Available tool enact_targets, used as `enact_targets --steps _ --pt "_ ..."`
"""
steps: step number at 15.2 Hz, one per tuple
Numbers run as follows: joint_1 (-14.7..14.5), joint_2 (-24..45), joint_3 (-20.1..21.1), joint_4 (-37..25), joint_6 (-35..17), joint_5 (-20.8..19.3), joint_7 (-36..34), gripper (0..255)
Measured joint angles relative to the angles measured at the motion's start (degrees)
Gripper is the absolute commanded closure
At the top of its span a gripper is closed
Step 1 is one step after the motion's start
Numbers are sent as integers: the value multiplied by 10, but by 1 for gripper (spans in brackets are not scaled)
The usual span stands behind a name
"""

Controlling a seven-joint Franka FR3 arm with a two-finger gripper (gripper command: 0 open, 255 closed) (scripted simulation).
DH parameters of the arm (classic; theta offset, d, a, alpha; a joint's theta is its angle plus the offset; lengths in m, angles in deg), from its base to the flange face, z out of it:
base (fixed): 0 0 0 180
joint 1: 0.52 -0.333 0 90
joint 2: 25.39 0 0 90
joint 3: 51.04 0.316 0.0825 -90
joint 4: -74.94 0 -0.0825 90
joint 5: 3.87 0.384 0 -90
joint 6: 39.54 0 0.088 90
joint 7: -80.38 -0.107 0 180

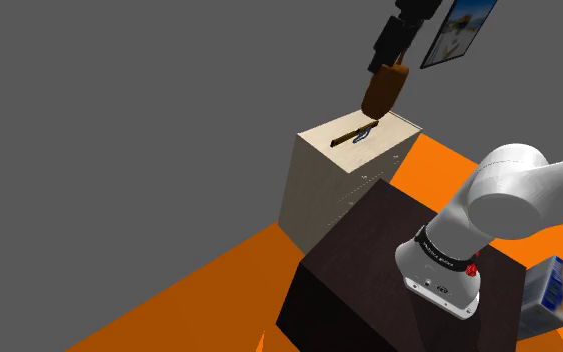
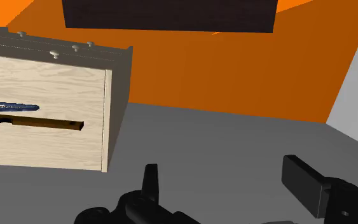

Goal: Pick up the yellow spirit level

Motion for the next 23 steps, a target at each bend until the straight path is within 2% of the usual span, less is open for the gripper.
enact_targets --steps 2,4,12,18,23 --pt "-1 -3 -6 9 -5 -4 12 0" --pt "-6 -5 -25 29 -20 -16 52 0" --pt "-17 7 -144 116 -110 -98 270 0" --pt "-37 82 -248 128 -196 -152 440 0" --pt "-75 175 -340 115 -278 -168 584 0"
